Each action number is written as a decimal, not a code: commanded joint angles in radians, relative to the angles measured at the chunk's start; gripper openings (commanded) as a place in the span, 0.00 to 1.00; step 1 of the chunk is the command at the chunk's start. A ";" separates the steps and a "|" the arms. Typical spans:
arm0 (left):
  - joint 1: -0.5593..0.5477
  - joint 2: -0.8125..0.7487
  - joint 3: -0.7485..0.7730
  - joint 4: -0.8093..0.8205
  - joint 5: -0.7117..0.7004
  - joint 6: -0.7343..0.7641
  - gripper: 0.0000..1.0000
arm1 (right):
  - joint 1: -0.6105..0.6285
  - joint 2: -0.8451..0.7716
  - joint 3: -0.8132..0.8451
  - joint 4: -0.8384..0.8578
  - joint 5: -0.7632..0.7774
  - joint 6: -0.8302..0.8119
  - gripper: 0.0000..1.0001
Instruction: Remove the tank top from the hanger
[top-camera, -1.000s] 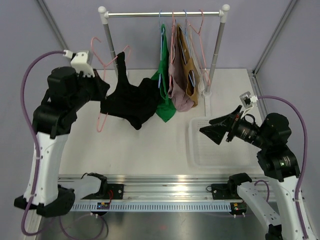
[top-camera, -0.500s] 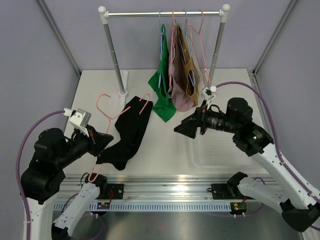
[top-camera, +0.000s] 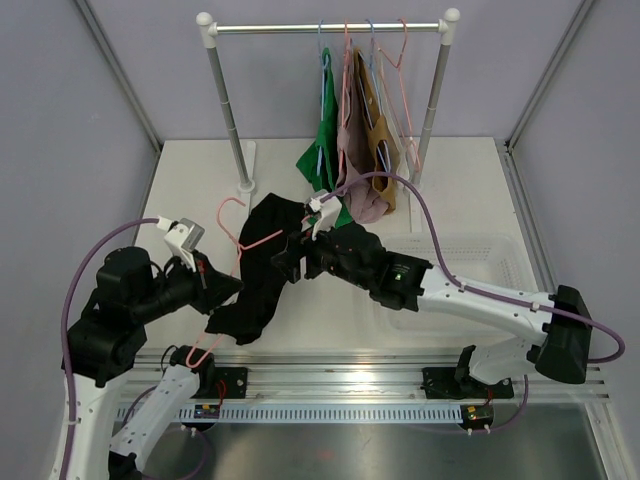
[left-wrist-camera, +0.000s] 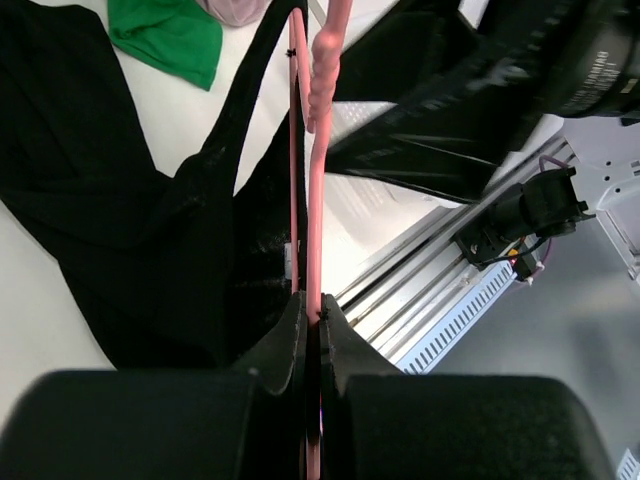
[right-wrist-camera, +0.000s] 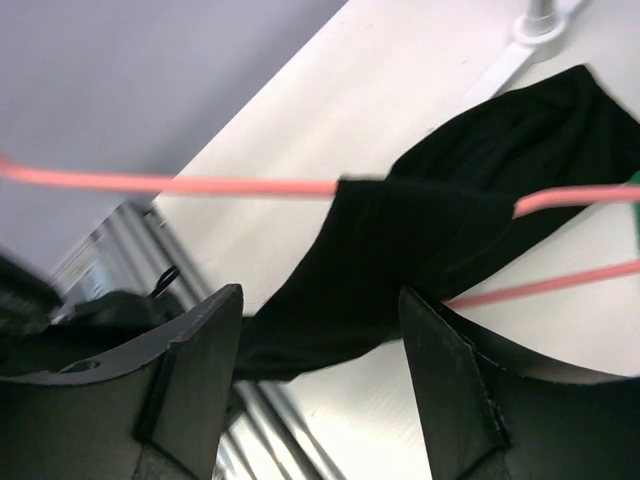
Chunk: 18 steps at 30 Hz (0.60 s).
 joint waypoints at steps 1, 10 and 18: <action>-0.003 0.000 -0.010 0.081 0.077 -0.009 0.00 | 0.010 0.032 0.068 0.134 0.206 -0.053 0.70; -0.006 -0.006 -0.023 0.078 0.014 0.000 0.00 | 0.010 0.078 0.087 0.108 0.334 -0.097 0.16; -0.009 0.006 -0.042 0.066 -0.069 0.005 0.00 | -0.005 0.008 0.030 0.051 0.452 -0.140 0.00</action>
